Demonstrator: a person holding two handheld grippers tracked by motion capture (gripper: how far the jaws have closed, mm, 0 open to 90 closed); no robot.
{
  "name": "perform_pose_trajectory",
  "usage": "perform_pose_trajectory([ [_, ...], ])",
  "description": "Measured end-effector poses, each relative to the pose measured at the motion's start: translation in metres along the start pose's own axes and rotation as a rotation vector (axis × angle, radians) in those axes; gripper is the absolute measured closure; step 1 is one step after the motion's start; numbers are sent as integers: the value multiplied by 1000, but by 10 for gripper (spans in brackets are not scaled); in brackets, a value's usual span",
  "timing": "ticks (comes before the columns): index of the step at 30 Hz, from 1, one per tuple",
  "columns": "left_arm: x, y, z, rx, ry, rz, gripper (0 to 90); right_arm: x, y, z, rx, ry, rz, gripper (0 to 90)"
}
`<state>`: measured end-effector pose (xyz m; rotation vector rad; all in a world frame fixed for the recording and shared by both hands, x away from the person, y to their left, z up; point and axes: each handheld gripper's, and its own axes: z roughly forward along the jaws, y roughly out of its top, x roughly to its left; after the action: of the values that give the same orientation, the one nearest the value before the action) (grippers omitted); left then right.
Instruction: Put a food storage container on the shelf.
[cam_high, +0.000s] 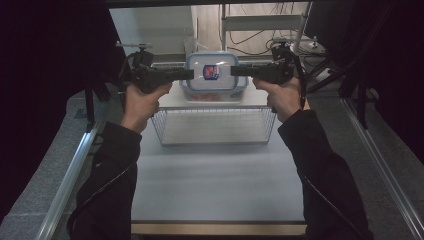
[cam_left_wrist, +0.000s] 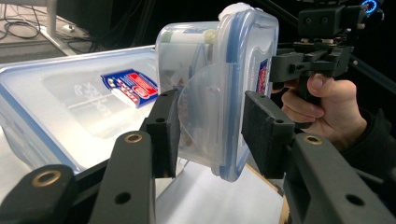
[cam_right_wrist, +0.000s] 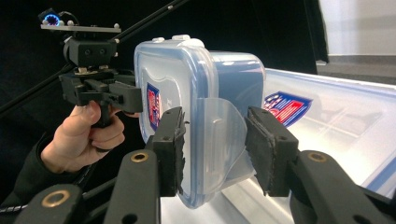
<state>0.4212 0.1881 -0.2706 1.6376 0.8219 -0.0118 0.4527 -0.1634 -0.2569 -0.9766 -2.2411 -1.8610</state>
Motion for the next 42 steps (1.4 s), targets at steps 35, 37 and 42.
perform_pose_trajectory([
  [35, 30, -1, 22, -2, 62, -39, 552, -35, 5, 15, -8, -29, 89, 577],
  [37, 29, -1, 24, 17, 87, -31, 555, -34, 5, 17, 4, -55, 71, 573],
  [42, 30, -2, 28, 18, 91, -40, 535, -34, 5, 21, -3, -80, 77, 544],
])
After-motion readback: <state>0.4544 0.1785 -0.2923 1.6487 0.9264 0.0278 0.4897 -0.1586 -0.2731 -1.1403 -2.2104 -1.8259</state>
